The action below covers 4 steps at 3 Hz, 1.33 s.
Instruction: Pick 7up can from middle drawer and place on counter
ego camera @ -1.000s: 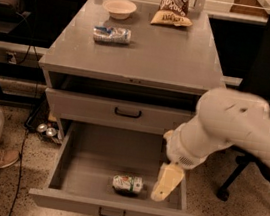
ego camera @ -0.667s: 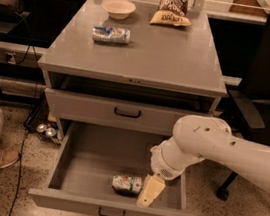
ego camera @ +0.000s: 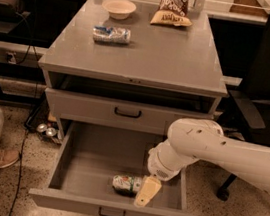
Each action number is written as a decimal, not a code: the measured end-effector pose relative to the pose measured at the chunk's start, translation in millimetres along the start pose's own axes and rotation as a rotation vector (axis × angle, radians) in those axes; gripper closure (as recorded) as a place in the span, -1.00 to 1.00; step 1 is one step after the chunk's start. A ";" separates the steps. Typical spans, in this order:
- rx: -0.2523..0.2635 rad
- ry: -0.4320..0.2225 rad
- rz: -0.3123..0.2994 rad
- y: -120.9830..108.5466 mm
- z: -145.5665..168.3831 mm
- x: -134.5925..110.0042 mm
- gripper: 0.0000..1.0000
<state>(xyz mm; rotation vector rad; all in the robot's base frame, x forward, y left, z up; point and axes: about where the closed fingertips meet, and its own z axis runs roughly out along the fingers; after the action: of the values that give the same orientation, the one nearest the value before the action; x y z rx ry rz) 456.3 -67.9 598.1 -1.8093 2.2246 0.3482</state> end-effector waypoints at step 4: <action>0.127 -0.123 0.042 -105.2 173.5 9.3 -1.00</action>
Offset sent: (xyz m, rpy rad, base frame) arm 0.1073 0.0183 -0.1519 0.0257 -0.1441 -0.0800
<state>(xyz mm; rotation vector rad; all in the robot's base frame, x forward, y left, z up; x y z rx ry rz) 565.2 -38.4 429.1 -1.6333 2.1517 0.3097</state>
